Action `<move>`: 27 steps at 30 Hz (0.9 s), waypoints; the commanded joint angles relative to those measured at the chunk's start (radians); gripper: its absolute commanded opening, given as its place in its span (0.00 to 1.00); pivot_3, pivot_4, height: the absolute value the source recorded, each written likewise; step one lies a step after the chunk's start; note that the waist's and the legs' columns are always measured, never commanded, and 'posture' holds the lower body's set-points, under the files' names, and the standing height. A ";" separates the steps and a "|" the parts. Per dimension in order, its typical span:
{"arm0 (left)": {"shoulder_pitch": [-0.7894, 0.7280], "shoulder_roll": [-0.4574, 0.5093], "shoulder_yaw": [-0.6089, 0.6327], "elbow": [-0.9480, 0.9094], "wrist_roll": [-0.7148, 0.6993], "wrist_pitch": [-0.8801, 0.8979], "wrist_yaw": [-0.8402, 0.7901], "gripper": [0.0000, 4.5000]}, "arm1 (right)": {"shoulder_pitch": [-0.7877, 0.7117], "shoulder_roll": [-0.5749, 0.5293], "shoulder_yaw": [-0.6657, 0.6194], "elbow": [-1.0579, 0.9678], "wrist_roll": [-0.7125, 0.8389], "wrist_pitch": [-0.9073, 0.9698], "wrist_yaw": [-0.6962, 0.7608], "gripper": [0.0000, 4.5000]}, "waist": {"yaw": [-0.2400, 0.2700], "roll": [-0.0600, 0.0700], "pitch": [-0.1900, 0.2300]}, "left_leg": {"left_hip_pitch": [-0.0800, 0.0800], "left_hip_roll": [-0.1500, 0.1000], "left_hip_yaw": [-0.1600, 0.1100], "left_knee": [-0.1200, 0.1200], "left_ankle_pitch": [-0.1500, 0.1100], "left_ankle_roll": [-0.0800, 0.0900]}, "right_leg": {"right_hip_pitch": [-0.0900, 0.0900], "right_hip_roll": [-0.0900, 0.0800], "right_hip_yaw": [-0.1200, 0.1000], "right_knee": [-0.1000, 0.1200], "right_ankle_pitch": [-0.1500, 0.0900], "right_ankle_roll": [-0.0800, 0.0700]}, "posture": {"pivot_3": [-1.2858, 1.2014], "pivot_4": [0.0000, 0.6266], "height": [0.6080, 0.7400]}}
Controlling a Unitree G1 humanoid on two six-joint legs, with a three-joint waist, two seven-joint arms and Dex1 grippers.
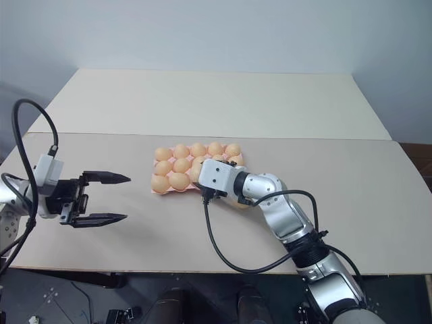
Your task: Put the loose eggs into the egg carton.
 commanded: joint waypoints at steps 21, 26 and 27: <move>-0.004 0.001 0.031 -0.024 -0.005 -0.018 0.012 1.00 | 0.350 -0.349 -0.442 -0.562 0.376 0.364 0.195 0.98 | 0.008 0.000 0.000 | -0.001 0.000 0.000 0.000 0.000 0.000 | 0.001 -0.001 0.000 -0.001 0.000 0.000 | 0.52 0.24 1.00; -0.009 0.004 0.031 -0.016 -0.002 -0.021 0.004 1.00 | 0.538 -0.526 -0.680 -0.655 0.540 0.514 0.305 0.98 | 0.005 0.000 0.000 | 0.000 0.000 0.000 0.000 0.000 0.000 | 0.002 0.000 0.000 -0.003 0.000 0.000 | 0.52 0.24 1.00; -0.009 0.005 0.033 -0.014 -0.001 -0.020 0.003 1.00 | 0.569 -0.548 -0.719 -0.663 0.561 0.520 0.323 0.98 | 0.004 0.000 0.000 | 0.000 0.000 0.000 0.000 0.000 0.000 | 0.002 0.000 0.000 -0.003 0.000 0.000 | 0.52 0.24 1.00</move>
